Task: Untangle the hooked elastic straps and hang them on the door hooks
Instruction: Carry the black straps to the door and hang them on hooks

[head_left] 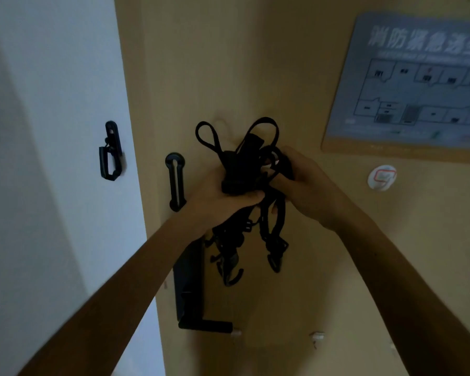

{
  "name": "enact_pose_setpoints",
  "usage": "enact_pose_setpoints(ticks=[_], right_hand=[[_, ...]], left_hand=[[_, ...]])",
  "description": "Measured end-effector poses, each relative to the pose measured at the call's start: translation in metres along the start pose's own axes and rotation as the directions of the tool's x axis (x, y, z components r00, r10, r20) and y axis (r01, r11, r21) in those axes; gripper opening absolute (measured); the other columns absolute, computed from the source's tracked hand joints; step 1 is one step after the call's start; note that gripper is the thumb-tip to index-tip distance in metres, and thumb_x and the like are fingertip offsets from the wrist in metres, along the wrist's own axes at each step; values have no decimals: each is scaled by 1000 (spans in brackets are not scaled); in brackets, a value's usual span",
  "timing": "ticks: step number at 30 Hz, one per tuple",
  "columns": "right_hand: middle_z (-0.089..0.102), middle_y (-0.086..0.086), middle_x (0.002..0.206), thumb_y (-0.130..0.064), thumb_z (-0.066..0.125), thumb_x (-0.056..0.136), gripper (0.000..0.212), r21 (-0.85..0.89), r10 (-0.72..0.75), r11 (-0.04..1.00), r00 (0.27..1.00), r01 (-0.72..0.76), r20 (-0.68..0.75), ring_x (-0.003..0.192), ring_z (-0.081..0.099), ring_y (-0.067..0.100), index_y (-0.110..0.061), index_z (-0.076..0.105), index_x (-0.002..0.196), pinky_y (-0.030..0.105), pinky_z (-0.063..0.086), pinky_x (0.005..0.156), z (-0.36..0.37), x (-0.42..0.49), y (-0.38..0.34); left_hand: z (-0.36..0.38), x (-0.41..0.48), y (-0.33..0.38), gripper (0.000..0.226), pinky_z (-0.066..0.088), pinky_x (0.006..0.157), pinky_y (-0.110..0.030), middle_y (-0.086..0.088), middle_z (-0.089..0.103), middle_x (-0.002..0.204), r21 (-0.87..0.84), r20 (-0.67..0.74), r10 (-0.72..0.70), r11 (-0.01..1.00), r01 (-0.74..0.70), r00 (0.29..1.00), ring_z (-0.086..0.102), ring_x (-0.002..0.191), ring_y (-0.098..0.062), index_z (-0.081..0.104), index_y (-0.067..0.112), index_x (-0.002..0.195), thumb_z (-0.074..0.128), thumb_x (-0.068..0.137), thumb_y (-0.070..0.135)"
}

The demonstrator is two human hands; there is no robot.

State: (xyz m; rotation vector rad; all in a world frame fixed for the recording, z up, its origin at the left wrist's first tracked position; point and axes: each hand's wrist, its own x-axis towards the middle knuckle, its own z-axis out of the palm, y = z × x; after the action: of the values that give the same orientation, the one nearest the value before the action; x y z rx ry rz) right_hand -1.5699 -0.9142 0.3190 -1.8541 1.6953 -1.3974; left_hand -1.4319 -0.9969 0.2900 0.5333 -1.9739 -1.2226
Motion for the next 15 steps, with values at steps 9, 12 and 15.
enact_pose_setpoints(ticks=[9, 12, 15], right_hand=[[59, -6, 90, -23, 72, 80, 33, -15, 81, 997, 993, -80, 91, 69, 55, -2, -17, 58, 110, 13, 44, 64, -24, 14, -1], [59, -4, 76, -13, 67, 85, 22, -5, 91, 996, 993, -91, 75, 60, 55, 2, -6, 58, 104, 20, 48, 59, -29, 20, -7], [64, 8, 76, -12, 54, 93, 20, -17, 51, 999, 992, -49, 116, 69, 61, 17, 6, 55, 104, 37, 53, 72, -32, 26, -19]], left_hand=[[-28, 14, 16, 10, 51, 54, -20, 2, 68, 60, -95, -28, -66, 993, 63, 997, 65, 59, -10, 66, 9, 90, 65, 83, 4], [-33, 19, 21, 13, 52, 64, -19, 3, 70, 75, -68, -66, -62, 996, 58, 996, 67, 72, -9, 68, 18, 89, 69, 80, 9], [-34, 26, 29, 22, 52, 84, -29, -4, 71, 94, -69, -65, -48, 997, 44, 997, 66, 92, -19, 69, 15, 98, 73, 76, 14]])
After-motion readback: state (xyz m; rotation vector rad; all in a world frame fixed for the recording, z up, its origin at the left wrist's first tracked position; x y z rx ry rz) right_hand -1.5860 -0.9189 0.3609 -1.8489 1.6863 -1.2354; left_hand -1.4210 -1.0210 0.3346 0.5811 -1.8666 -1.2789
